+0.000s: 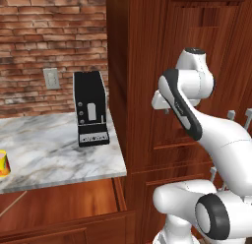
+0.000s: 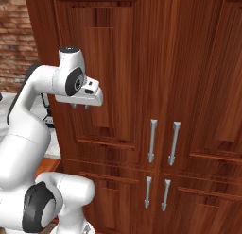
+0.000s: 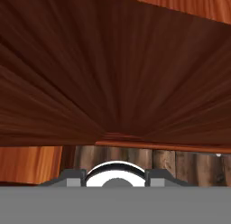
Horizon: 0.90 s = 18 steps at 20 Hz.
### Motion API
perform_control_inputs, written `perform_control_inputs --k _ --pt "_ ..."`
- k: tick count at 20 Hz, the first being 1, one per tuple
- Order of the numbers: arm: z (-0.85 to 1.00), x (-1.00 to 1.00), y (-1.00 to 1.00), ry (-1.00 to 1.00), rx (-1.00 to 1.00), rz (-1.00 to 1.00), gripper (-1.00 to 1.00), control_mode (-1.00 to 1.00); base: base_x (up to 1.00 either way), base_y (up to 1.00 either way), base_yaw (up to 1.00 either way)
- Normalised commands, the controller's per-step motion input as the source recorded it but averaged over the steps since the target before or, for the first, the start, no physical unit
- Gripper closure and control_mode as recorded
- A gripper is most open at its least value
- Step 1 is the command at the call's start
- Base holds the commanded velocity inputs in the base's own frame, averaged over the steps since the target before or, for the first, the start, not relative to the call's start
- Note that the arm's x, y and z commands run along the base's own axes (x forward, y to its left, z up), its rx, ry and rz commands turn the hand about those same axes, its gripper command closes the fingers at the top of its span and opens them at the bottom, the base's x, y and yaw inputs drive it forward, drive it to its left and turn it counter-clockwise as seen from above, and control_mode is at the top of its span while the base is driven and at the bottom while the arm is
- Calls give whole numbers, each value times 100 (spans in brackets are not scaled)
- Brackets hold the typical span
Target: Pick up the straw from the left drawer and put it inside the smoothie cup.
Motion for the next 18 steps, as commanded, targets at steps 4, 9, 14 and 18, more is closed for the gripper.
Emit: perform_control_inputs --k 4,9,14,18 --pt "0 -23 -4 0 0 0 -100 -100 0 0 0" --pt "-5 -54 -3 0 0 0 -100 -100 0 0 0" --pt "-16 -36 0 0 -1 0 -100 -100 0 0 0" --pt "-14 -11 0 0 0 -1 -100 -100 0 0 0"
